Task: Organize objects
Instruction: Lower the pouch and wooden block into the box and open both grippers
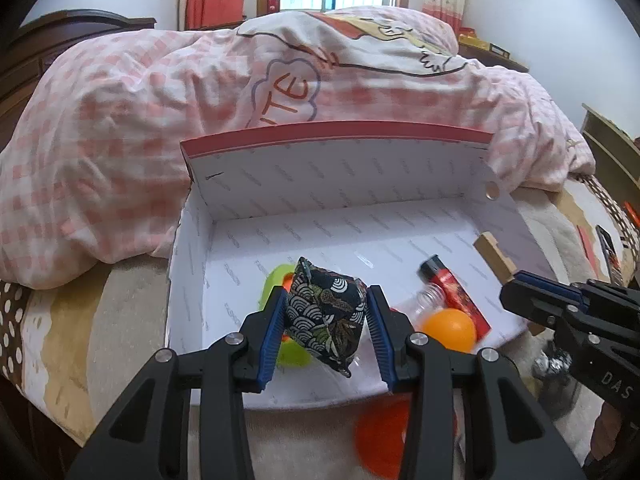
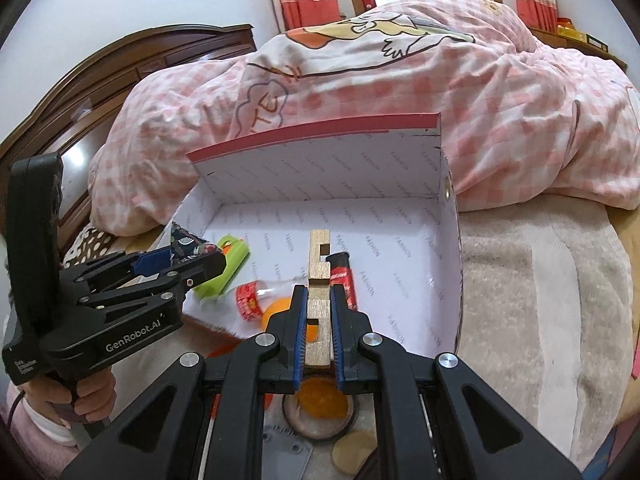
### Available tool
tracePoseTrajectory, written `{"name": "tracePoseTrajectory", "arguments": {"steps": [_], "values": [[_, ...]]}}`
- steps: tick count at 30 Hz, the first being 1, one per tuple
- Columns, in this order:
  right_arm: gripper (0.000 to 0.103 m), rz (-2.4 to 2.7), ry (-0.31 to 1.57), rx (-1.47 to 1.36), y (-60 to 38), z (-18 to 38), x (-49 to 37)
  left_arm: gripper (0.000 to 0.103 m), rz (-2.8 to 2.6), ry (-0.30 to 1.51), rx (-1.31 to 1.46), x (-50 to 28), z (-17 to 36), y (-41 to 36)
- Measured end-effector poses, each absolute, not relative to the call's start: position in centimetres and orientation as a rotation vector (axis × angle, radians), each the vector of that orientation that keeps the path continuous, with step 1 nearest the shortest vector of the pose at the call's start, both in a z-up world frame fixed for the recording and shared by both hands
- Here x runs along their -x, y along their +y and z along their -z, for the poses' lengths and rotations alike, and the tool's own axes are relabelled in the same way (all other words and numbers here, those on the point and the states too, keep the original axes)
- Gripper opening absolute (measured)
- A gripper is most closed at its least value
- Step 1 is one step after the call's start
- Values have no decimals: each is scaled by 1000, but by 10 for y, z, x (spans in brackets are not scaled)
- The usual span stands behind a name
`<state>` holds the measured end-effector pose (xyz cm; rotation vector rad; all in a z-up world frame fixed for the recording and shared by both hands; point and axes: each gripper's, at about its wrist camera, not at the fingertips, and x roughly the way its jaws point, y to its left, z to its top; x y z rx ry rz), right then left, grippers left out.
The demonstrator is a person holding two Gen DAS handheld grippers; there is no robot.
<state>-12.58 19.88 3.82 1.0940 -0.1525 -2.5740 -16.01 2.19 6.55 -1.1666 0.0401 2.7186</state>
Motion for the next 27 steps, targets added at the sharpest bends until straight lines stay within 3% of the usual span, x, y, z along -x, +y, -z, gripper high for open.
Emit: {"name": "tracePoseTrajectory", "arguments": {"steps": [19,21,23,27], "values": [[12,2620,-162,-1147,205,-22,150,40,-2735,47,1226,189,-47,24],[12,2626,-173,-1142,206,-22,151,42,-2733,45,1232,190,-46,24],[13,2636,-182,-1138,208,-22,151,52,-2736,54,1234,190,-45,25],[25,2635,-194,-1133,209,-22,151,54,-2721,58,1224,187,-45,28]]}}
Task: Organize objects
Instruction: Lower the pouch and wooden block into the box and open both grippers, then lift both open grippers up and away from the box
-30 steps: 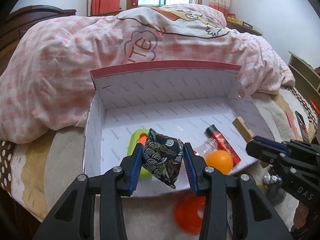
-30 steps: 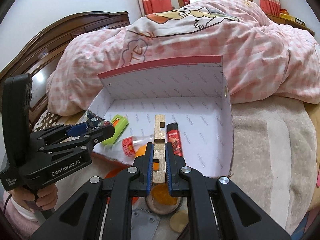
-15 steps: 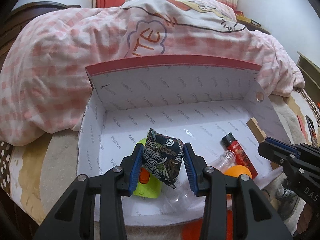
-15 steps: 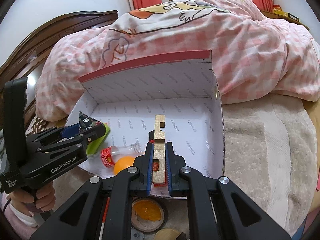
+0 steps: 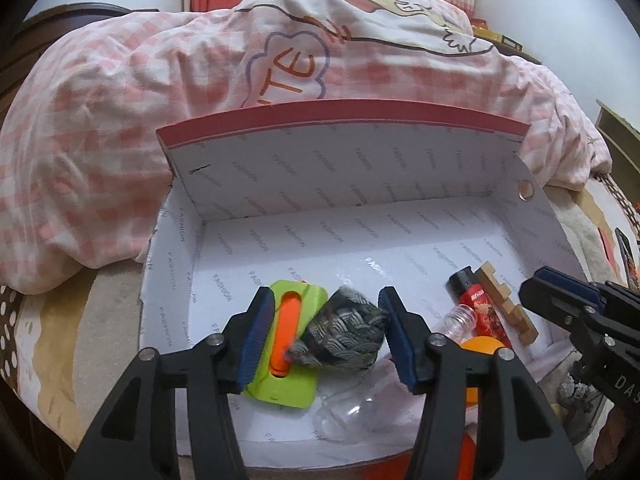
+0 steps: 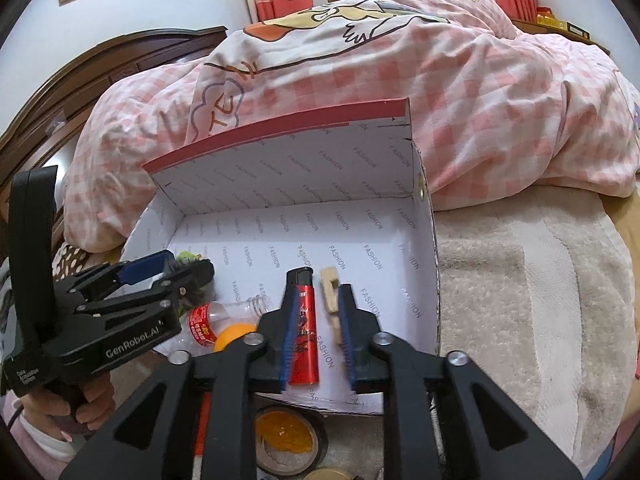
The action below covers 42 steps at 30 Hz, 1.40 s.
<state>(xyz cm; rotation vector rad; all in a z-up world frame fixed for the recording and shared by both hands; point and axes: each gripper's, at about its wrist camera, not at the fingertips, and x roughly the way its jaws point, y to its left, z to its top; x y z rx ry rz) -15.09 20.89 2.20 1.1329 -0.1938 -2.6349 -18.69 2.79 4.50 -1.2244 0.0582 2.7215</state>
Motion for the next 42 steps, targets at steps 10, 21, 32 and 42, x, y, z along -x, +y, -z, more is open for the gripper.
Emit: {"name": "tracePoseTrajectory", "arguments": {"steps": [10,21,32,42], "values": [[28,2640,-178,-1103,207,-29,143,54,-2725,37,1189,173,-58,27],[28,2638,-181,-1073,210,-37,108,54,-2727,-2,1155,136,-74,19],[29,2636,-184,-1070,217,-32,62,54,-2667,41,1122,84,-76,32],[29,2608,-182,-1098,216,-14,30,54,-2604,67,1193,67,-50,46]]}}
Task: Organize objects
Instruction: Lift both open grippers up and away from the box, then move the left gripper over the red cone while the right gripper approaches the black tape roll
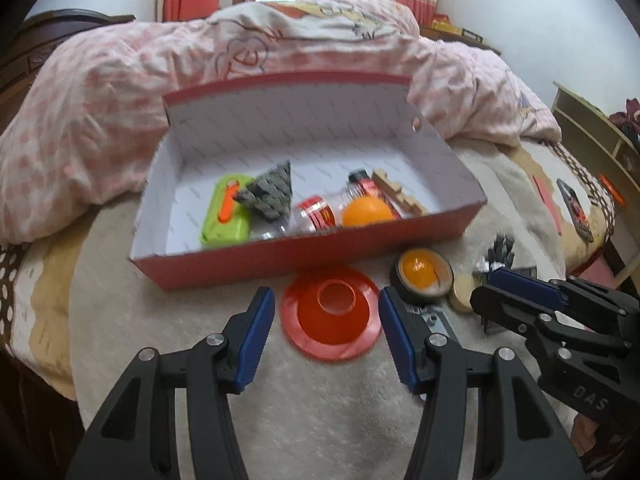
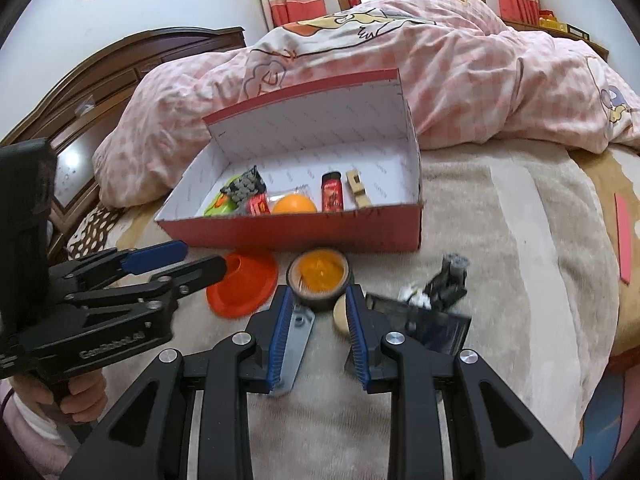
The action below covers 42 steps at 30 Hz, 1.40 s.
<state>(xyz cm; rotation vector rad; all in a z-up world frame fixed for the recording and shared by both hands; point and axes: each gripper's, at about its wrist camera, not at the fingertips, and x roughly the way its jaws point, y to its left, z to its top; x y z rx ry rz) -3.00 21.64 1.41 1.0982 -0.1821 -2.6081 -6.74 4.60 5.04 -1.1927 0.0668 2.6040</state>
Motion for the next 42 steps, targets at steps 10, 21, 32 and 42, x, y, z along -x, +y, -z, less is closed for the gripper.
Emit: {"name": "tracePoseTrajectory", "arguments": {"steps": [10,21,32,42], "values": [[29,2597,-199,-1103,219,-8,25,70,-2550,130,1283,78,-26,63],[29,2568,-198,-1120,215,-2,26,75,-2590,143,1331,92,-13,64],[39,2602,-127,-1115,208,-6,32,71,-2601,100,1326,84,-14,48],[45,2601,83,-1184,181,-4,62,71,-2616,44,1297,73,-13,28]]}}
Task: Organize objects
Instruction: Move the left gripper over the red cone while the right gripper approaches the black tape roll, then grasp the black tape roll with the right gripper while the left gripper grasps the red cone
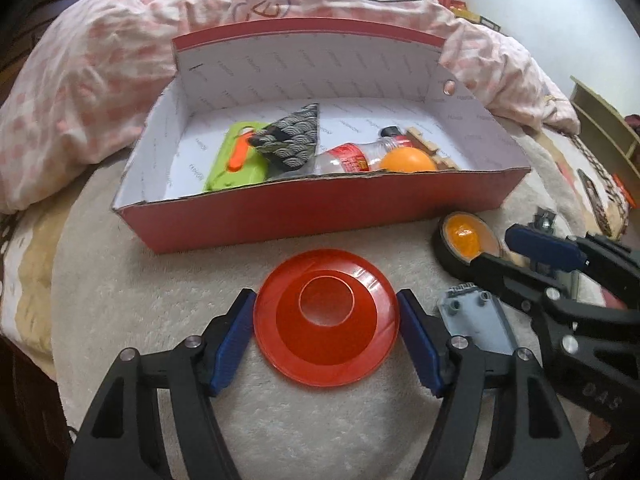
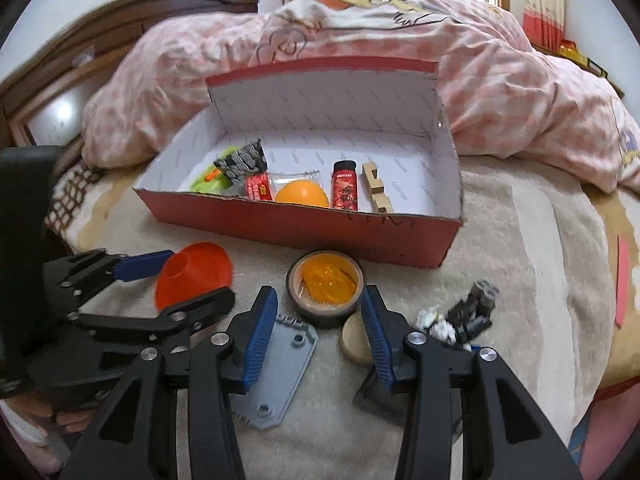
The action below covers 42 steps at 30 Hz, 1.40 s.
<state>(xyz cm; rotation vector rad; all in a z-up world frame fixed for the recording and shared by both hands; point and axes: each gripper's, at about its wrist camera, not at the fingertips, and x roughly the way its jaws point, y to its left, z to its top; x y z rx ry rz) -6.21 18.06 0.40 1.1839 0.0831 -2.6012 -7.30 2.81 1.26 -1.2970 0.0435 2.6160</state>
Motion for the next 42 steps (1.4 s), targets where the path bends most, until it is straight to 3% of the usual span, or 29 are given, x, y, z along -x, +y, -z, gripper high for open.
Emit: {"name": "tracePoseTrajectory", "arguments": {"steps": [16,24,32,34,42], "values": [[46,2608,214,-1218,166,1,73,71,-2664,-20,1302,74,-14,9],[51,2638,129,-1236,177,10,88,71,-2671,7,1303,73,-13,11],[44,2641,-28,-1209,190,7,81,71,-2670,2,1304,74,-13,12],[34,2634,-43,-1195,190,4,77,71,-2669,-7,1300,74,-14,12],[28,2637,-71,-1134,193,-3,58,71,-2677,-9,1282,71,-20,11]]}}
